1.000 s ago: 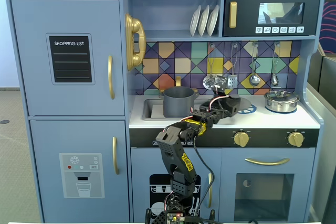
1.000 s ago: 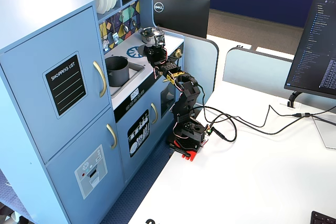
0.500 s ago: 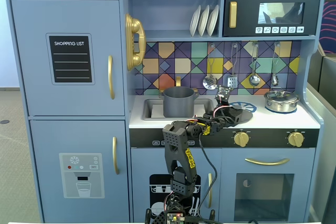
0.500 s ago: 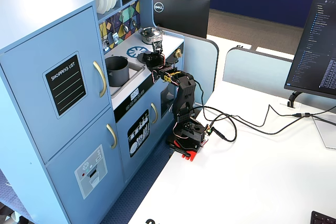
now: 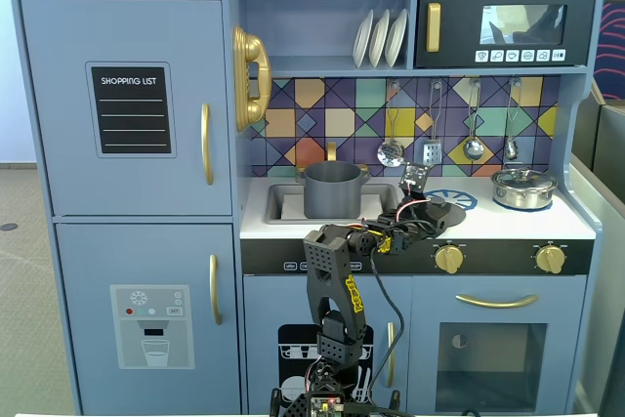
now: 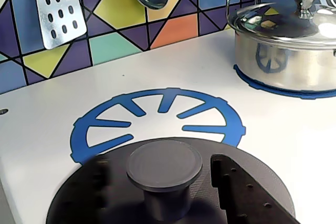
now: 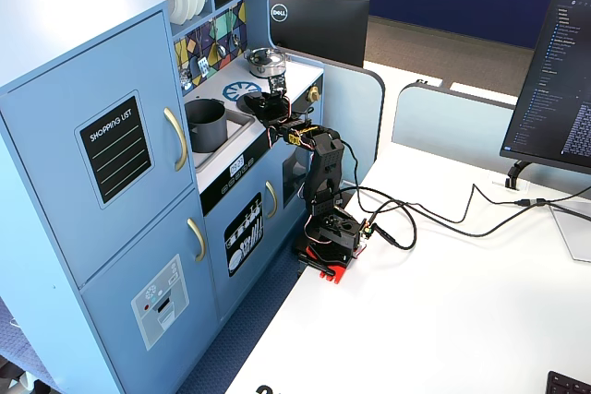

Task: Take off the lid from the gray recipient and place it on the counter

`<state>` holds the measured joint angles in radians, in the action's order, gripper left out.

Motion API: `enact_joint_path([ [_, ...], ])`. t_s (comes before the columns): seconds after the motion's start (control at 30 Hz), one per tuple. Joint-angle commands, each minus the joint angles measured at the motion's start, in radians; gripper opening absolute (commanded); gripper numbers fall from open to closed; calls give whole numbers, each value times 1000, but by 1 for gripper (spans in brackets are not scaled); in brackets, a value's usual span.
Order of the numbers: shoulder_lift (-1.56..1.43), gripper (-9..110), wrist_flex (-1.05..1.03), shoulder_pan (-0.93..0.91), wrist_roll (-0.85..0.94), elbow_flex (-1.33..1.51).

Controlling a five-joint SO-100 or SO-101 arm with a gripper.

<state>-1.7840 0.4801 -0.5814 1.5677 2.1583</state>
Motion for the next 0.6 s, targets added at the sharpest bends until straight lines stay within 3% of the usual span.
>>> enact_joint_path([
  [0.0,-15,37,21,-20,2,20],
  [0.17,-31,43,34,-54,21,38],
  [0.57,-127,39,29,-54,-20,9],
])
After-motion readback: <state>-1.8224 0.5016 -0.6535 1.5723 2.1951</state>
